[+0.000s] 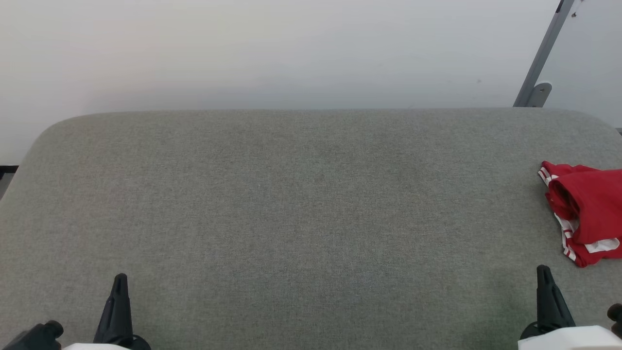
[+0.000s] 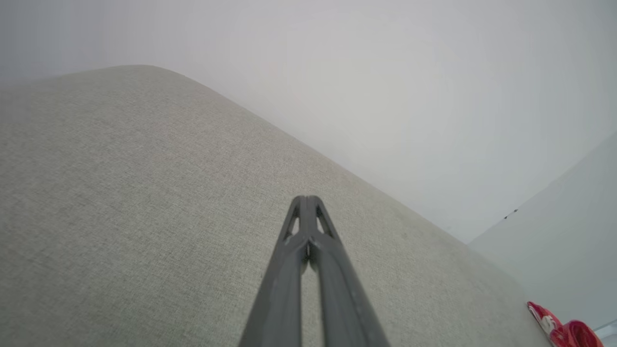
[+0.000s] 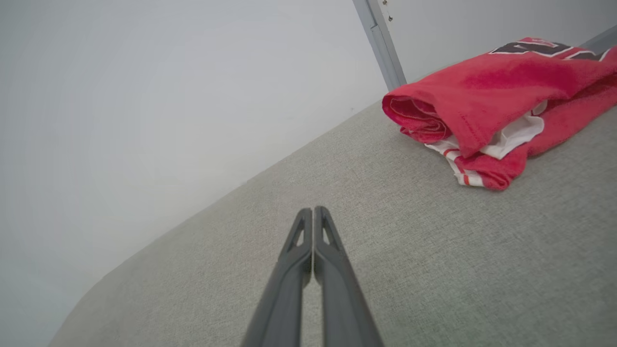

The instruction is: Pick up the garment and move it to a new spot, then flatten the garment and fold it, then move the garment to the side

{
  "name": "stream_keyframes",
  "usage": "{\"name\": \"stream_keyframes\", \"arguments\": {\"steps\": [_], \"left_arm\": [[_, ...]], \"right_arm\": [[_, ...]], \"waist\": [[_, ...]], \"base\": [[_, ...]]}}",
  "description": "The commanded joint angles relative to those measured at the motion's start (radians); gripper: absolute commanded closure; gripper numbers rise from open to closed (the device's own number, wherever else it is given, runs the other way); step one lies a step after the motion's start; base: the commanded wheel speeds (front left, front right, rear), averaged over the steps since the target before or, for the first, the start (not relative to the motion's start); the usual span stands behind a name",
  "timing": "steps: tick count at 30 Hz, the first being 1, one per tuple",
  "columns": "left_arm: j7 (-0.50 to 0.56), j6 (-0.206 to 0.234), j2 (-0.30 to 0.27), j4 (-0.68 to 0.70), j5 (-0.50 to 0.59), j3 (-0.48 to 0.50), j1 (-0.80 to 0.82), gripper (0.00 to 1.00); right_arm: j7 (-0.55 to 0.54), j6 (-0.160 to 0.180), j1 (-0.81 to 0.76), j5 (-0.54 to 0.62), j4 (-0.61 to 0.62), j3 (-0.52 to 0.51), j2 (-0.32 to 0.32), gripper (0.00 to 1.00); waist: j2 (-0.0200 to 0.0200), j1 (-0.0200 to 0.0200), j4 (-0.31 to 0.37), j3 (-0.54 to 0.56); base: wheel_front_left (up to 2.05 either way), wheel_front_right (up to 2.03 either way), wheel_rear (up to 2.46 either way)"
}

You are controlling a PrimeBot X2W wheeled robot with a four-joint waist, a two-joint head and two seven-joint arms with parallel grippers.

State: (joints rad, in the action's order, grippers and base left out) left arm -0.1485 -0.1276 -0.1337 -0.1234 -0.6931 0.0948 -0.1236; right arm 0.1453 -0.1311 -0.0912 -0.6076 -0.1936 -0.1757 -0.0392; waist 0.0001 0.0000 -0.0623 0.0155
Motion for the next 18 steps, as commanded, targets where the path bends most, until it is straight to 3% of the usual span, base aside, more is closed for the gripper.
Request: {"name": "stream_keyframes", "arguments": {"steps": [1, 18], "left_arm": [[0.007, -0.001, -0.007, 0.008, -0.033, 0.004, 0.028, 1.0], [0.068, -0.002, 0.014, -0.023, -0.251, 0.005, 0.08, 1.0]], "right_arm": [[-0.009, 0.0, 0.026, -0.036, 0.012, 0.002, -0.007, 1.0], [-0.07, 0.0, 0.071, -0.273, -0.003, 0.017, -0.009, 1.0]], "waist": [[-0.0001, 0.0, 0.001, 0.0], [-0.0001, 0.0, 0.011, -0.003]], "base": [[0.0, 0.0, 0.0], [0.0, 0.0, 0.0]]}}
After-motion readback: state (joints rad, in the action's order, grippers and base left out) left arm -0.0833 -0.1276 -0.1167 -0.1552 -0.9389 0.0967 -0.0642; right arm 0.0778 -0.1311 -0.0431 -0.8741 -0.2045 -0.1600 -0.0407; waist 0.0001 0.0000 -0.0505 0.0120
